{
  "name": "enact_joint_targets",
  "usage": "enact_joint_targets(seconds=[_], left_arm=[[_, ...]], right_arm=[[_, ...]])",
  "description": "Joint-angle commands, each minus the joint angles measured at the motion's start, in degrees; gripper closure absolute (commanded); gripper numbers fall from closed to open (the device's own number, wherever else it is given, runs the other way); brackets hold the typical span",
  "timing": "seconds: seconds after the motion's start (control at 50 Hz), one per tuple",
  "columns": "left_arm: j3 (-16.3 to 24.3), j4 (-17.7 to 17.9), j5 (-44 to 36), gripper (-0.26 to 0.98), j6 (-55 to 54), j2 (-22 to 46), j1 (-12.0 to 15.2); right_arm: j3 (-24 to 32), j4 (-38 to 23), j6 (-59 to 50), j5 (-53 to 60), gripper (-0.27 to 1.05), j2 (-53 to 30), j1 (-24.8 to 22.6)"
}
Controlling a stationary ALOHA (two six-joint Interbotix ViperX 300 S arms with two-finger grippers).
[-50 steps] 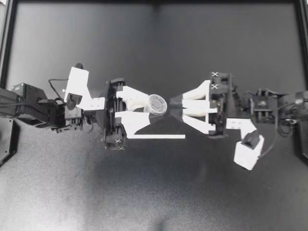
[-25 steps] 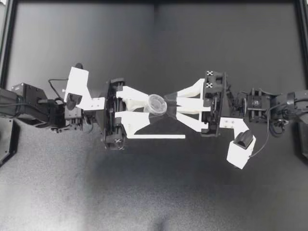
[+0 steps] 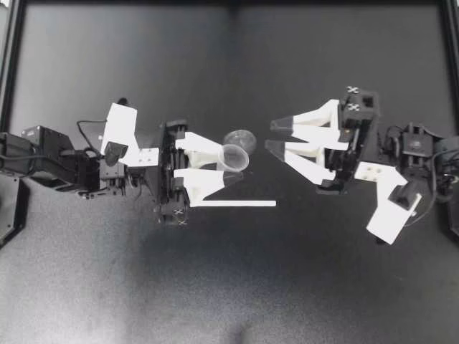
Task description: Pick up the plastic cup and open its lid.
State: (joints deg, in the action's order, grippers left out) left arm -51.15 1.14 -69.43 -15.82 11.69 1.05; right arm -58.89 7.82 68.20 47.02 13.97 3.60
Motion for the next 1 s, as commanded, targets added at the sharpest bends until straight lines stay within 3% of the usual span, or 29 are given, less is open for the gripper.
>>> enact_joint_targets(seconds=[0.0, 0.28, 0.46, 0.64, 0.98], left_arm=[[0.4, -0.6, -0.1, 0.49, 0.6, -1.6, 0.0], [-2.3, -1.6, 2.8, 0.49, 8.6, -5.4, 0.0], [-4.3, -1.5, 4.4, 0.49, 12.0, -9.1, 0.0], [-4.9, -1.5, 5.1, 0.49, 13.9, -10.5, 0.0], [-4.9, -1.5, 5.1, 0.49, 14.2, -10.6, 0.0]], right_arm=[[0.8, 0.9, -4.2, 0.0, 0.27, 0.2, -1.1], [2.5, 1.5, -38.8, -5.3, 0.27, -0.3, -1.8], [2.2, 0.9, -54.9, -8.2, 0.27, -0.4, -1.8], [2.1, -0.5, -61.7, -8.8, 0.27, -0.5, -1.8], [2.2, -1.3, -62.5, -9.1, 0.27, -1.0, -1.8]])
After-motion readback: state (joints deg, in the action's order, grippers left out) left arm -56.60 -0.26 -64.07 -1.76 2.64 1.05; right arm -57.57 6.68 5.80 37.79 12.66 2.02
